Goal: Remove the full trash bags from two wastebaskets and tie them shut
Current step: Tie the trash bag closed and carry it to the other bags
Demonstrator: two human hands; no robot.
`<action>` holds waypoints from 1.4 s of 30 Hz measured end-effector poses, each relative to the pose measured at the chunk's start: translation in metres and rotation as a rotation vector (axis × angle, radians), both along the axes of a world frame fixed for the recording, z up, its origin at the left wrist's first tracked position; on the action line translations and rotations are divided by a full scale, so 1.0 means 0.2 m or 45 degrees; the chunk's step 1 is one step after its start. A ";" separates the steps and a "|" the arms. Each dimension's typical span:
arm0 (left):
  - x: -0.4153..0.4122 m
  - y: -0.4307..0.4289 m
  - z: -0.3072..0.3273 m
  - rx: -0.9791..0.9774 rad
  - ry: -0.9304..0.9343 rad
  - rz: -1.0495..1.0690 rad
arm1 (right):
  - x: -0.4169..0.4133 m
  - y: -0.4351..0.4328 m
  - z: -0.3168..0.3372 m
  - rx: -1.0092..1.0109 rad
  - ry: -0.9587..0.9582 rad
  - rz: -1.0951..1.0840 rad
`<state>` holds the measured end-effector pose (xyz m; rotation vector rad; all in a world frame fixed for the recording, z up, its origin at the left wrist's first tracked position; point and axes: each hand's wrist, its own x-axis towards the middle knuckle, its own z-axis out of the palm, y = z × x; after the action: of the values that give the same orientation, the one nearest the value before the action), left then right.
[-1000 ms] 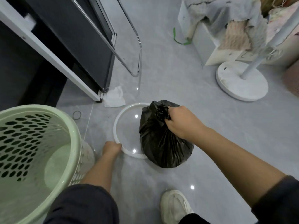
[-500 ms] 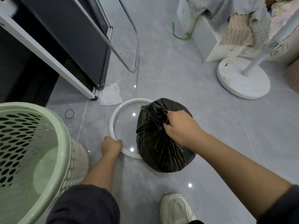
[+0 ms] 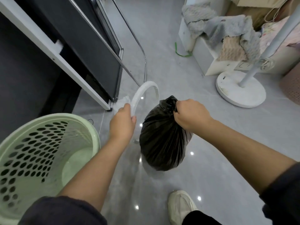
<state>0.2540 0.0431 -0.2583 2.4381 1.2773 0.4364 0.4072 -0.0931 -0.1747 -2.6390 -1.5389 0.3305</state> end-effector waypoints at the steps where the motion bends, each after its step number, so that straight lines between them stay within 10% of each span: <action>1: -0.02 0.01 0.06 0.069 0.015 -0.041 | -0.02 0.00 0.04 0.001 -0.005 0.000; 10: -0.38 0.12 0.47 0.258 -0.083 0.091 | -0.19 0.08 0.24 -0.050 -0.027 0.021; 19: -0.88 0.25 0.67 -0.509 -0.446 0.688 | -0.35 0.21 0.33 -0.122 -0.035 0.067; 26: -1.30 0.23 0.59 -0.875 -0.398 0.965 | -0.49 0.27 0.25 -0.151 -0.025 0.111; 42: -1.74 0.10 0.36 -0.652 0.161 0.961 | -0.79 0.39 0.06 -0.268 0.344 0.164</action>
<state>-0.0947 0.0629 -0.1856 1.5306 2.0479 0.1026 0.2501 -0.0148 -0.1619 -2.5100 -1.6642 0.8635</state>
